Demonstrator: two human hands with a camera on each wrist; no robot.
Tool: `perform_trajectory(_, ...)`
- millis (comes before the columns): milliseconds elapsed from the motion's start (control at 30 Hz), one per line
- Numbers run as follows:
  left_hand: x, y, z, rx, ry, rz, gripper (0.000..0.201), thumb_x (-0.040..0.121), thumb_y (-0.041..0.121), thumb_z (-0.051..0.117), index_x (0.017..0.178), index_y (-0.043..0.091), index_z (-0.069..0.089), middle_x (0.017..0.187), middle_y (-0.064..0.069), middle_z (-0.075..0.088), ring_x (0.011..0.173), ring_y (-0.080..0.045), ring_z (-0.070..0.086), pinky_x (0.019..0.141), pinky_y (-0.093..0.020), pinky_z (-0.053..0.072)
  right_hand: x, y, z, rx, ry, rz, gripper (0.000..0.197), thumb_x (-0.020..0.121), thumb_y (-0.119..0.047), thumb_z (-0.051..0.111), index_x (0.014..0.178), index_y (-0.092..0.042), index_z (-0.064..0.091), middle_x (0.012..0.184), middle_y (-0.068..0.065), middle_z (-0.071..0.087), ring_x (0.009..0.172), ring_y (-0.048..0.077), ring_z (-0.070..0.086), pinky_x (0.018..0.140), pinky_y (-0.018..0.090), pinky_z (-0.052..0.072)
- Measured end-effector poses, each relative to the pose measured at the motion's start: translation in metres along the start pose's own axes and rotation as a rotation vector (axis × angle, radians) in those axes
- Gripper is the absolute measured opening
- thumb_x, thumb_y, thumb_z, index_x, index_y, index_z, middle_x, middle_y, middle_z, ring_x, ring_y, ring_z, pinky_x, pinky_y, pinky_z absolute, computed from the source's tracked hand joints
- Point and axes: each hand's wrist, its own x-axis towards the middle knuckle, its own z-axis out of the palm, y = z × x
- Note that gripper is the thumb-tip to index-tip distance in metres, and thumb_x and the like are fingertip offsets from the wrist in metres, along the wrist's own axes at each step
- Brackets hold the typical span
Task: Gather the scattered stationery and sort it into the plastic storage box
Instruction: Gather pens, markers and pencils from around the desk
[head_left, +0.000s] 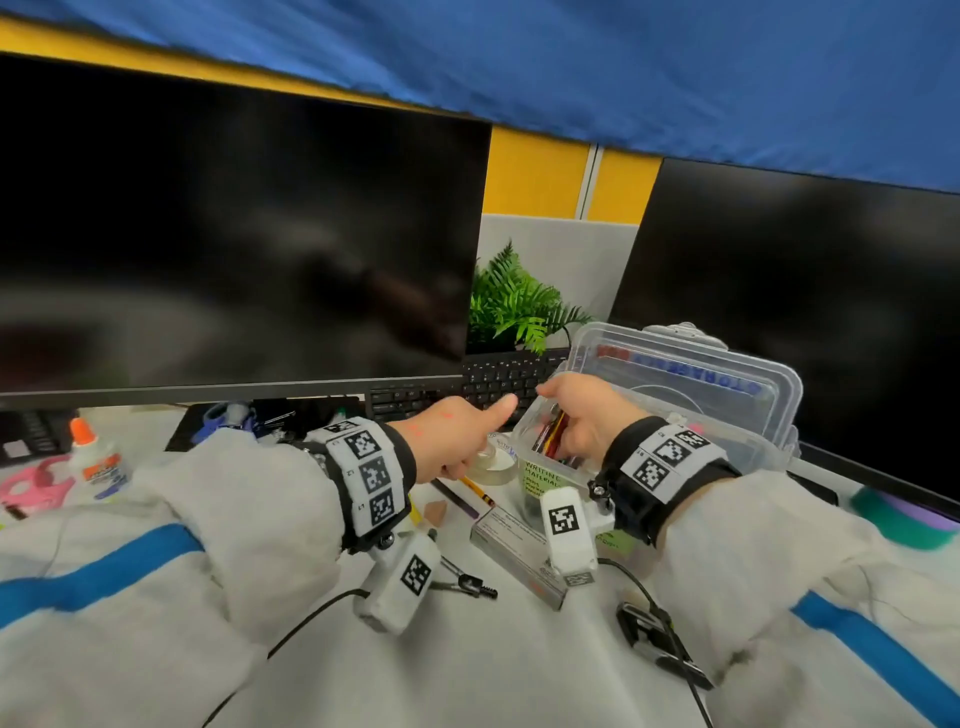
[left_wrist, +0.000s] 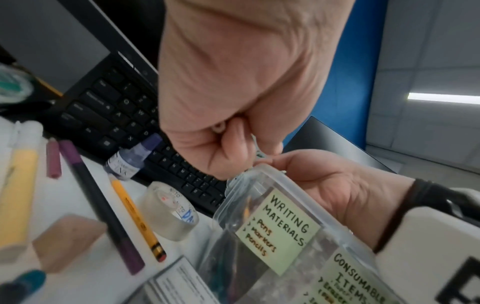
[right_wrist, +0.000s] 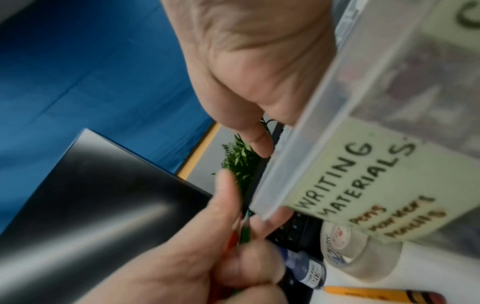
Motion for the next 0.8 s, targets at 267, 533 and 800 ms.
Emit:
perform_trajectory(267, 0.001, -0.007, -0.005, 0.239, 0.020, 0.131, 0.042, 0.104, 0.046, 0.043, 0.102, 0.014, 0.070, 0.070, 0.000, 0.046, 0.052, -0.014, 0.038, 0.046, -0.024, 0.033, -0.018, 0.003, 0.011, -0.392, 0.011, -0.202, 0.064, 0.093, -0.028, 0.065, 0.148, -0.008, 0.037, 0.150, 0.014, 0.043, 0.132, 0.034, 0.046, 0.105, 0.044, 0.038)
perform_trajectory(533, -0.003, -0.052, -0.078, 1.075, -0.073, 0.227, 0.027, 0.088, 0.026, 0.072, 0.115, 0.027, 0.071, 0.108, 0.012, 0.063, 0.101, -0.011, 0.060, 0.089, -0.026, 0.047, -0.027, 0.041, 0.073, -0.688, -0.141, -0.756, 0.027, 0.083, 0.001, 0.059, 0.075, -0.023, 0.070, 0.080, 0.002, 0.070, 0.078, 0.021, 0.068, 0.075, 0.028, 0.056)
perform_trajectory(800, -0.004, -0.075, -0.072, 1.165, -0.163, 0.348, 0.022, 0.088, 0.017, 0.065, 0.102, 0.034, 0.066, 0.092, 0.017, 0.058, 0.089, -0.007, 0.056, 0.079, -0.021, 0.045, -0.001, 0.076, 0.084, -1.418, -0.170, -0.483, 0.039, 0.094, -0.004, 0.053, 0.133, -0.007, 0.053, 0.135, 0.012, 0.055, 0.121, 0.028, 0.057, 0.093, 0.032, 0.048)
